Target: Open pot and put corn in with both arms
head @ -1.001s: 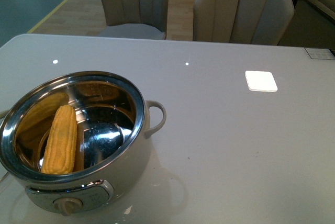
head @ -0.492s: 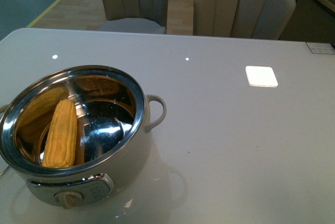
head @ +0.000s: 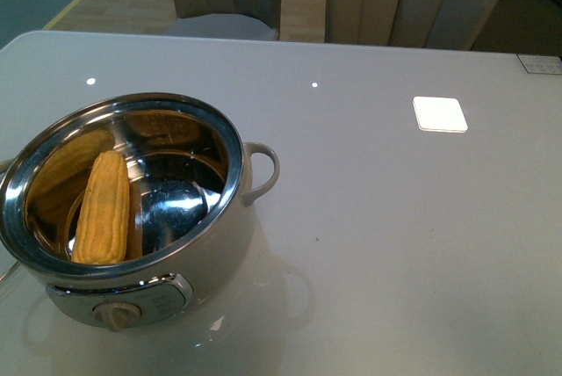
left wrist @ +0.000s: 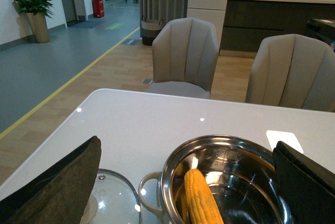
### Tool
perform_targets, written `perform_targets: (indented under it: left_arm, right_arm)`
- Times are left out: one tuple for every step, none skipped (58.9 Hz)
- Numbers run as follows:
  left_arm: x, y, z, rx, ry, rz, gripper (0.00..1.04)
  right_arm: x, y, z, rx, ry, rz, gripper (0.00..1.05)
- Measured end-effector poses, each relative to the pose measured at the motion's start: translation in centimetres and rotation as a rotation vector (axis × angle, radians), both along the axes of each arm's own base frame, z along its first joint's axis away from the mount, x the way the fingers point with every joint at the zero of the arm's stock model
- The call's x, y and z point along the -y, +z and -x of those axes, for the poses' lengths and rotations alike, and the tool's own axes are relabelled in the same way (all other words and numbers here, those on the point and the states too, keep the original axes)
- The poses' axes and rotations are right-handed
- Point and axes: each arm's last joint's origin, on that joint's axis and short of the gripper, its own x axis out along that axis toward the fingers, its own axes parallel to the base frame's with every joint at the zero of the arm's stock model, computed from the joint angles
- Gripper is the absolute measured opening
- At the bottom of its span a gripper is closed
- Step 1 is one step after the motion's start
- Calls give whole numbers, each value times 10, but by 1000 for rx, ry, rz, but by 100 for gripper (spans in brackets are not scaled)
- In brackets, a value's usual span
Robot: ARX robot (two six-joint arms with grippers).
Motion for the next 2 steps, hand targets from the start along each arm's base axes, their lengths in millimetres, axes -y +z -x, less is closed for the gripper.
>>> perform_targets:
  left_arm:
    - [0, 0, 0, 0, 0, 0, 98]
    - [0, 0, 0, 0, 0, 0, 98]
  right_arm:
    - [0, 0, 0, 0, 0, 0, 96]
    - [0, 0, 0, 0, 0, 0, 96]
